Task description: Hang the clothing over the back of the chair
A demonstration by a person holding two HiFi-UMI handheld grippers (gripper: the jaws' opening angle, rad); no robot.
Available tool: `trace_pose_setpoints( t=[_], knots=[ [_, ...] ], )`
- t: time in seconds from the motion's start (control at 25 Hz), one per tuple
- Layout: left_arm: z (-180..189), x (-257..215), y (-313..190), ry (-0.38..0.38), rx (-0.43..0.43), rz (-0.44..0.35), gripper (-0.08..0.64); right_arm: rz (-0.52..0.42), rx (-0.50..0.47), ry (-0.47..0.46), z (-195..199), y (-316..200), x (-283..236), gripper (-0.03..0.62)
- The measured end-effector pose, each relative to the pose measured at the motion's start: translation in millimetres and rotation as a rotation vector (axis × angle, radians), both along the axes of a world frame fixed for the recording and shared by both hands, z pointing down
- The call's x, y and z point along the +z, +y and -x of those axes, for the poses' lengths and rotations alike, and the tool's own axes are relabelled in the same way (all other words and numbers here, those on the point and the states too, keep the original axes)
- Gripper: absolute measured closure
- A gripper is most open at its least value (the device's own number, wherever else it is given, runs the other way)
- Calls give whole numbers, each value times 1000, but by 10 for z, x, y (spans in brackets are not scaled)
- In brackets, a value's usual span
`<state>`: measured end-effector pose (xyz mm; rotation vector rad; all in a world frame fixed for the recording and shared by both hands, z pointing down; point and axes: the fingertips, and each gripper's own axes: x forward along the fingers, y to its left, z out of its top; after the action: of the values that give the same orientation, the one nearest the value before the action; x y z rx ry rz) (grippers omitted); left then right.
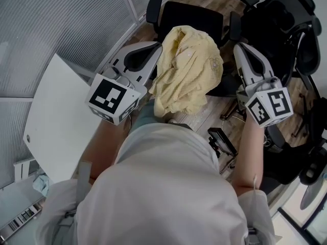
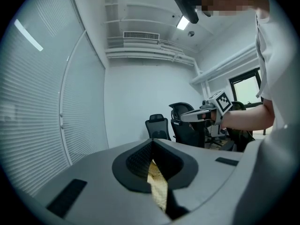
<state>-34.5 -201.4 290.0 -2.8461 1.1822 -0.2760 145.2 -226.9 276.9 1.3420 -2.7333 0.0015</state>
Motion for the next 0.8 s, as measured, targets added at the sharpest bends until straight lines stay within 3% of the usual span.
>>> trace_pose_setpoints(
  t=[0.8],
  knots=[
    [290,-406,187,136,-80,-119,548,-142,172,-74,-296,696,-413,572]
  ],
)
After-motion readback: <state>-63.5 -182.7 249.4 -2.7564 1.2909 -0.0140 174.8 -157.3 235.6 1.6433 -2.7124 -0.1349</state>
